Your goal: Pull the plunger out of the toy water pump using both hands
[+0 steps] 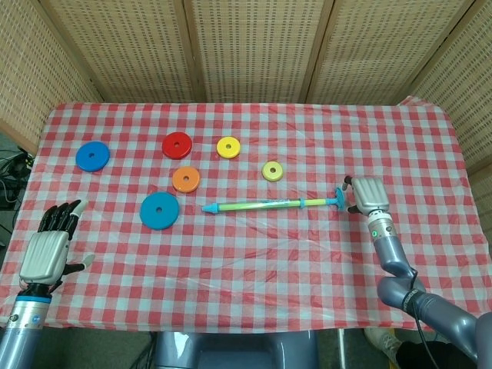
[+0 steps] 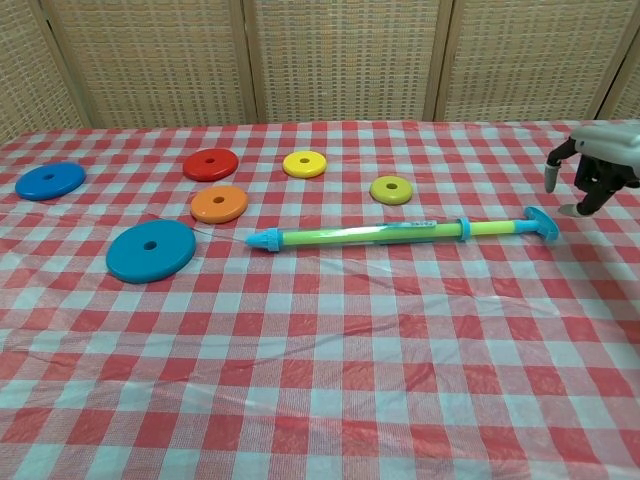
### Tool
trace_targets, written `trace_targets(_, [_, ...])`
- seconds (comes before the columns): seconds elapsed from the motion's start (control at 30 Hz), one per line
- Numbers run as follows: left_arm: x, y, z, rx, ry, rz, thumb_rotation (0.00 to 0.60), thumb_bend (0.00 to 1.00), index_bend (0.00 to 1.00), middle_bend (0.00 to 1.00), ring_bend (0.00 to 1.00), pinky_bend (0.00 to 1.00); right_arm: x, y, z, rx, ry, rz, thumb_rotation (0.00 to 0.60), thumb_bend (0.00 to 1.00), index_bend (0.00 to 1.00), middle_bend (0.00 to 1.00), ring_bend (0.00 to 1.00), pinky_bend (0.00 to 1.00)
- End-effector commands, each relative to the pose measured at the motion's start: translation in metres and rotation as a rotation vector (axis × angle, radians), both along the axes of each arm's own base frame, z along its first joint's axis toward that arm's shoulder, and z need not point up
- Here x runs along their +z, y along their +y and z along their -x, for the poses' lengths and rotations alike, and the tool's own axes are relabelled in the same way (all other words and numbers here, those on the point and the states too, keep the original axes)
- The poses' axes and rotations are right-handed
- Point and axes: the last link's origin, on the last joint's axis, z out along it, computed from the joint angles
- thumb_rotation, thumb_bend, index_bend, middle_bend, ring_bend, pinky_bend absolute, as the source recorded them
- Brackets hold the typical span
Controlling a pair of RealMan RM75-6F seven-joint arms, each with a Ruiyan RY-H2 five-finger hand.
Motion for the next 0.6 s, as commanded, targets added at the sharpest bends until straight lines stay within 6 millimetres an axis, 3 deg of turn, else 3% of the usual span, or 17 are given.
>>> trace_targets(0.03, [-0.001, 0.001, -0.002, 0.0, -0.005, 0.005, 0.6, 0.18, 0.0, 0.0, 0.0, 0.0, -0.005, -0.001, -0.001, -0.003, 0.002, -0.015, 0.6, 0.5, 0.45, 1.0, 1.0, 0.86])
trace_targets(0.6, [-0.001, 0.003, -0.001, 0.008, -0.002, 0.012, 0.6, 0.18, 0.0, 0.0, 0.0, 0.0, -0.027, -0.008, -0.004, -0.007, 0.009, -0.056, 0.6, 0.5, 0.48, 1.0, 1.0, 0.86])
